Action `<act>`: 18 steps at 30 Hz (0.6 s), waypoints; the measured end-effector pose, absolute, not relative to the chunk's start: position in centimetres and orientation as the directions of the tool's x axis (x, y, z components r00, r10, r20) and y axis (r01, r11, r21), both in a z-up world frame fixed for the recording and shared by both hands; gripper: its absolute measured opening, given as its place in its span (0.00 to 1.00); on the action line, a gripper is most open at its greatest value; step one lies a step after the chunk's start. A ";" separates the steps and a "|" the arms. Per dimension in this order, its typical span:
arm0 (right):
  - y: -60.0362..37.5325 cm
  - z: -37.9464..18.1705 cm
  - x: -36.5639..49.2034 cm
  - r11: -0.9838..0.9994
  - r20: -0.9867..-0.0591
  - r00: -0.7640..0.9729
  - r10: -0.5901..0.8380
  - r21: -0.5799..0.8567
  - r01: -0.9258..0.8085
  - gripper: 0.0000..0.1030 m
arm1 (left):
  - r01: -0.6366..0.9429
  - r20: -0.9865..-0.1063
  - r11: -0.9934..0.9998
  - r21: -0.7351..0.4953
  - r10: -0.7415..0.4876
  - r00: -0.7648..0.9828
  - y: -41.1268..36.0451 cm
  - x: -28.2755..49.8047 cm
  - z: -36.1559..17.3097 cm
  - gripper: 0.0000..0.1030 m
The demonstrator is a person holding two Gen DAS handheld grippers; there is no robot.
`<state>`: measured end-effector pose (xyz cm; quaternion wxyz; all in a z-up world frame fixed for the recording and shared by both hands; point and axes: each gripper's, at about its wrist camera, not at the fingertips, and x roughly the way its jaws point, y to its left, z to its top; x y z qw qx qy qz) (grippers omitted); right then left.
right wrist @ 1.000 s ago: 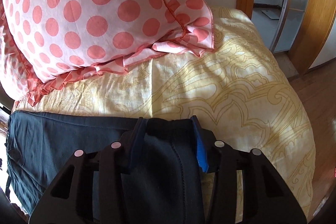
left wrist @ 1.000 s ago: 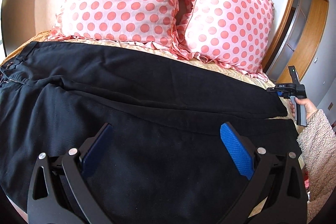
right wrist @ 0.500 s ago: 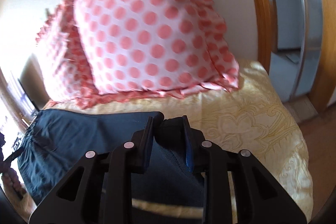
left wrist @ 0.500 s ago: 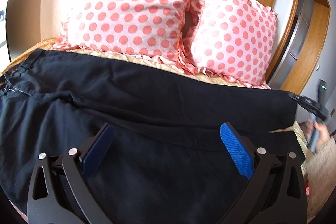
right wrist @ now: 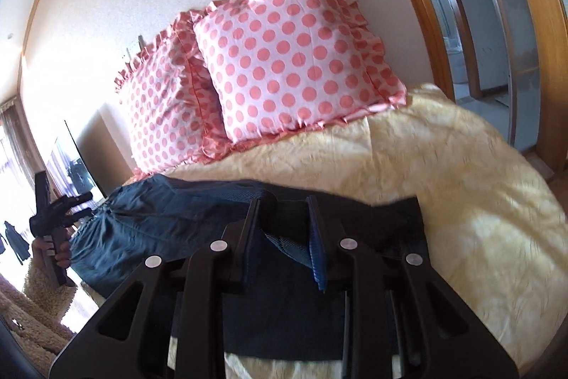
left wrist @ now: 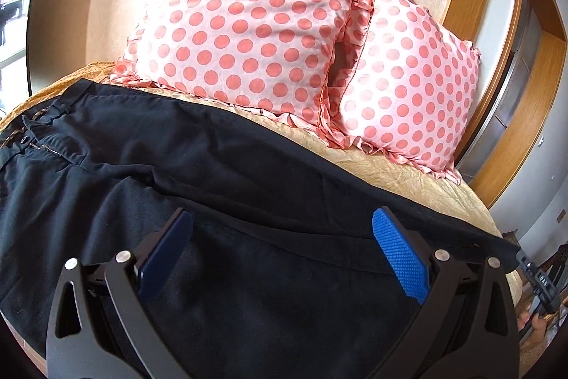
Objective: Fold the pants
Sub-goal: 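Lift the gripped hem with the right tool and fold it toward the waistband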
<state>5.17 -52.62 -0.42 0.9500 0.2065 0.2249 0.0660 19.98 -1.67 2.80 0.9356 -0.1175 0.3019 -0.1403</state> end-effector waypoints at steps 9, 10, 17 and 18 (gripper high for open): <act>-50.3 -2.9 3.6 0.940 -0.482 0.866 0.135 0.338 0.041 0.25 | 0.185 -0.518 0.941 -0.284 -0.313 0.796 0.3 18.1 3.1 0.98; -49.6 -3.0 3.5 0.953 -0.506 0.854 0.116 0.300 0.048 0.26 | 0.184 -0.518 0.941 -0.285 -0.312 0.796 0.5 17.9 3.1 0.98; -47.3 -2.4 1.2 0.969 -0.597 0.802 0.020 0.210 0.132 0.74 | 0.180 -0.524 0.933 -0.311 -0.327 0.786 1.9 17.5 2.5 0.98; -47.5 -2.0 0.4 0.954 -0.587 0.809 0.028 0.256 0.153 0.73 | 0.178 -0.526 0.932 -0.314 -0.327 0.785 2.2 17.5 2.3 0.98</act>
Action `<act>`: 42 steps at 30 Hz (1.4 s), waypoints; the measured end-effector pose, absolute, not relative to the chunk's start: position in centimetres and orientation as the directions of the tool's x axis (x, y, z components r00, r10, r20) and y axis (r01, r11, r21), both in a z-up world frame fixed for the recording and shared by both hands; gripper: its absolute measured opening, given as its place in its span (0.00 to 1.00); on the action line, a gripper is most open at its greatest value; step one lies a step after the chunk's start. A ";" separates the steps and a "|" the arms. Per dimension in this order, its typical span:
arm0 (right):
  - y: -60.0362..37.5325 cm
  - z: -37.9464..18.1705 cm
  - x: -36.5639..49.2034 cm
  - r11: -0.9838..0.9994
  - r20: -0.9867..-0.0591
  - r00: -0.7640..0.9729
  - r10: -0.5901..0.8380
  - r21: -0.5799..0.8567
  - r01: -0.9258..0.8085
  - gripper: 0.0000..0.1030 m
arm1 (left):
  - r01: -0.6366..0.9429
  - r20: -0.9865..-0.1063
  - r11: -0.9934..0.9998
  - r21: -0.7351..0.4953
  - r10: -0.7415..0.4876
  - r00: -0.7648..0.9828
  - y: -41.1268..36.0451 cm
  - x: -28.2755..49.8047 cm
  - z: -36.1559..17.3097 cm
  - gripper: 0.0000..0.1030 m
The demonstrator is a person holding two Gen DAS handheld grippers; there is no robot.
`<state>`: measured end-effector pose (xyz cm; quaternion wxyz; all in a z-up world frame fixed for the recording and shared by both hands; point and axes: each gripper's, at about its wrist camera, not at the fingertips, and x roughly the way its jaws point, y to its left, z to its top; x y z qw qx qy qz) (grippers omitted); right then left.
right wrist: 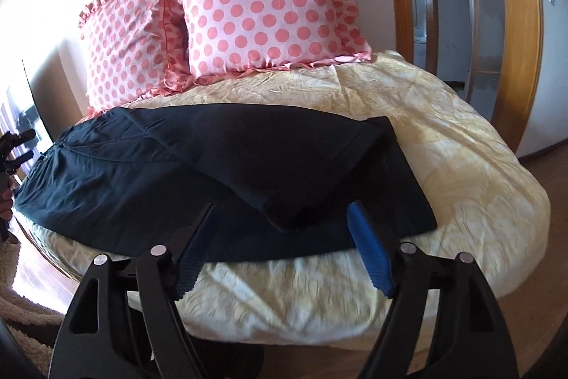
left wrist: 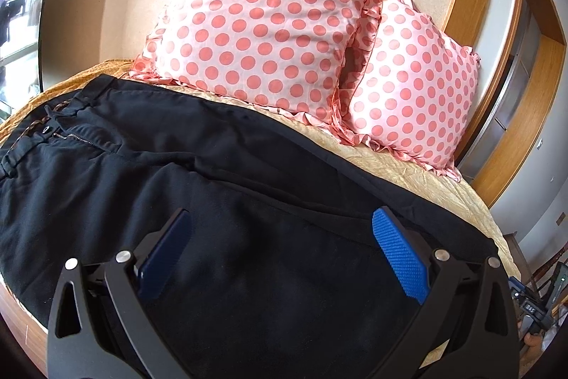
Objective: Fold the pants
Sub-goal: 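Lift the gripped hem with the right tool and fold it toward the waistband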
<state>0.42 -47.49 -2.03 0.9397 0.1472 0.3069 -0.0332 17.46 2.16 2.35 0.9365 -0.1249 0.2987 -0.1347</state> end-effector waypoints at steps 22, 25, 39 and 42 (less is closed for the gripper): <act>-47.9 -5.4 5.8 0.357 -0.551 0.829 0.093 0.796 0.489 0.36 | 0.061 -0.522 0.966 -0.252 -0.189 0.832 7.8 17.2 2.6 0.98; -49.1 -5.8 5.2 0.342 -0.513 0.856 0.056 0.816 0.466 0.08 | 0.080 -0.524 0.963 -0.259 -0.209 0.826 7.7 17.4 2.4 0.98; -49.8 -5.7 1.8 0.416 -0.469 0.882 -0.038 0.795 0.441 0.04 | 0.078 -0.530 0.957 -0.280 -0.222 0.819 7.6 17.6 1.8 0.98; -49.6 -7.0 1.7 0.403 -0.506 0.862 -0.022 0.785 0.471 0.03 | 0.076 -0.532 0.949 -0.306 -0.237 0.813 8.0 17.6 1.6 0.98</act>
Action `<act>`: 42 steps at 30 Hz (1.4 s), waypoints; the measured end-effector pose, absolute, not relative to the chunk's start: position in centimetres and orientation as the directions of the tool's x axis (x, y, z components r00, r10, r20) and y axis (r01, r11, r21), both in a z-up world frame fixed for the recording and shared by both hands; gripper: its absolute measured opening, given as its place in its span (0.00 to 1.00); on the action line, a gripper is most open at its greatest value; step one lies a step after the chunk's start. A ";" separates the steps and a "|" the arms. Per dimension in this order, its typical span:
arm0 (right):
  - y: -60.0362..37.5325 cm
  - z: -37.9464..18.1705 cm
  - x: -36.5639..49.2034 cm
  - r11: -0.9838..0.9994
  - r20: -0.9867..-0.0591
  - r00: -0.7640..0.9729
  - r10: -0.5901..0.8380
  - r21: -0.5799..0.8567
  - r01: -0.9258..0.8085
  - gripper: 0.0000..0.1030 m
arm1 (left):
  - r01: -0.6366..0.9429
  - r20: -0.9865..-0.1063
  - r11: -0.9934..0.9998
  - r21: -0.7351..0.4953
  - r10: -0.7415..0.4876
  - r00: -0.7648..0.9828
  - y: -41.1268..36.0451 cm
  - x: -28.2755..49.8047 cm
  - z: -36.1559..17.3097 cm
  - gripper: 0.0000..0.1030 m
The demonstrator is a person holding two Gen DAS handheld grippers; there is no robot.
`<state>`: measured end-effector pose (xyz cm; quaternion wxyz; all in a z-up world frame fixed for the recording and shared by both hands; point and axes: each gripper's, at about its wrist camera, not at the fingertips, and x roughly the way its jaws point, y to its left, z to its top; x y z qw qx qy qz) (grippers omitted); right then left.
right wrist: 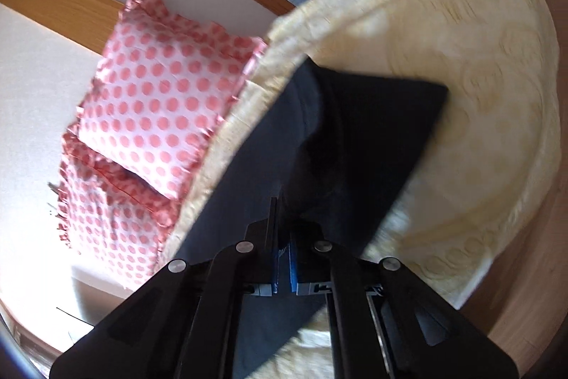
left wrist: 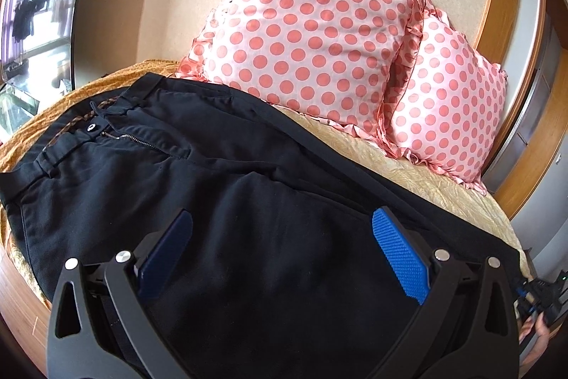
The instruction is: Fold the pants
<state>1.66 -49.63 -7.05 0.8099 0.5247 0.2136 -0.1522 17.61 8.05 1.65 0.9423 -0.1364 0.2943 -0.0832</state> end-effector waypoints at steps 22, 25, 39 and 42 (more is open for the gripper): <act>-25.9 1.3 19.3 0.432 -0.316 0.729 0.607 0.901 0.031 0.62 | -0.068 -0.420 0.961 -0.269 -0.053 0.906 14.0 14.8 2.5 0.98; -23.3 -1.2 23.7 0.339 -0.344 0.679 0.649 0.929 0.147 0.61 | -0.098 -0.435 0.965 -0.243 -0.018 0.900 15.1 14.4 2.2 0.98; -23.0 -6.7 27.4 0.215 -0.491 0.691 0.531 0.867 0.451 0.36 | -0.120 -0.493 0.947 -0.297 -0.044 0.869 20.2 14.9 0.6 0.98; -23.2 -7.2 26.7 0.163 -0.461 0.709 0.534 0.879 0.449 0.32 | -0.121 -0.493 0.949 -0.293 -0.042 0.869 20.2 15.1 0.5 0.98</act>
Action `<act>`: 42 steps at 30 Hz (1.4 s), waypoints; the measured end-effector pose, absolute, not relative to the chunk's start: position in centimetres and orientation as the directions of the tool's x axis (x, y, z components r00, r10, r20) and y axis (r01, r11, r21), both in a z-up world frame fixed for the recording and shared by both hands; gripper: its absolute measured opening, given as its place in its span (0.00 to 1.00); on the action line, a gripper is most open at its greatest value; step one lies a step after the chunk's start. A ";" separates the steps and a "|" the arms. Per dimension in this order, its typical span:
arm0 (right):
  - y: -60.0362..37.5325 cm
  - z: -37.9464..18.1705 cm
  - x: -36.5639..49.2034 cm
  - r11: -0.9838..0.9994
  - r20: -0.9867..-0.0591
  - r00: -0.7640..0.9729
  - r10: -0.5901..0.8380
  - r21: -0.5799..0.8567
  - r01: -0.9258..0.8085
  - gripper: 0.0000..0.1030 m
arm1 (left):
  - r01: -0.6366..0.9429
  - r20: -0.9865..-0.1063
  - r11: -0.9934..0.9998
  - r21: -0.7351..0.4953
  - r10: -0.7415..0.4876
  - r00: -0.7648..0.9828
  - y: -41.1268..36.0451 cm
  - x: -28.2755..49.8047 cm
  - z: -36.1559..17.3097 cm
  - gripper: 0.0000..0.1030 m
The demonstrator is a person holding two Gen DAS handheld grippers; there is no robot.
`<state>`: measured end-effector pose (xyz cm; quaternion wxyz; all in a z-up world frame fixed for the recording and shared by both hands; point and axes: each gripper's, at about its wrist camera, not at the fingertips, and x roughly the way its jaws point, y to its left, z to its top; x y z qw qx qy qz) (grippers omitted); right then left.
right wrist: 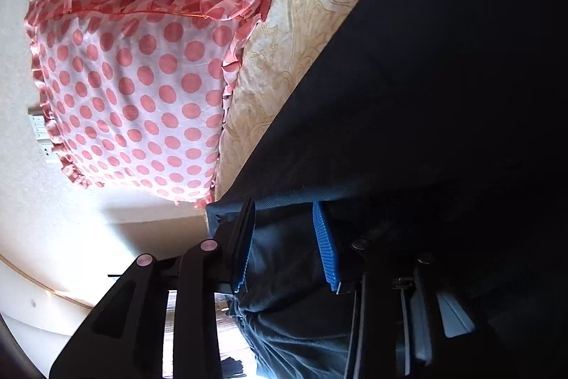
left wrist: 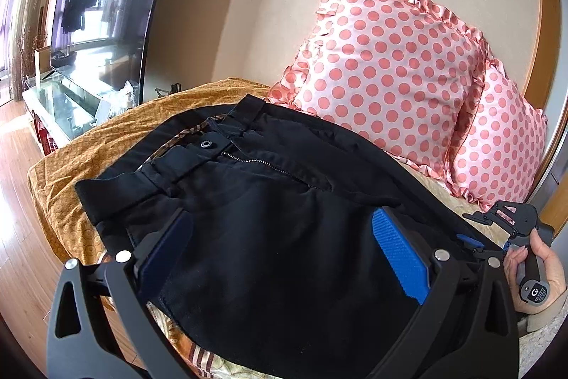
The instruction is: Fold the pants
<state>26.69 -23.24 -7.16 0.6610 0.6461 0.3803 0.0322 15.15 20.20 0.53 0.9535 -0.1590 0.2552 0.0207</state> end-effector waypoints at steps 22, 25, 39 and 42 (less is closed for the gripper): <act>-22.5 -6.4 21.6 0.289 -0.303 0.737 0.604 0.945 0.153 0.08 | -0.058 -0.582 0.957 -0.283 -0.123 0.804 18.9 27.5 3.9 0.98; -22.4 -6.8 20.3 0.296 -0.295 0.724 0.623 0.946 0.131 0.08 | -0.066 -0.654 0.952 -0.300 -0.155 0.741 18.3 32.5 3.8 0.98; -22.2 -5.9 20.3 0.351 -0.287 0.712 0.641 0.934 0.061 0.08 | -0.267 -0.915 0.932 -0.246 -0.132 0.381 16.9 47.2 -1.5 0.80; -22.2 -6.0 20.4 0.361 -0.290 0.710 0.642 0.931 0.054 0.08 | -0.306 -0.922 0.913 -0.269 -0.152 0.357 17.6 47.8 -2.1 0.79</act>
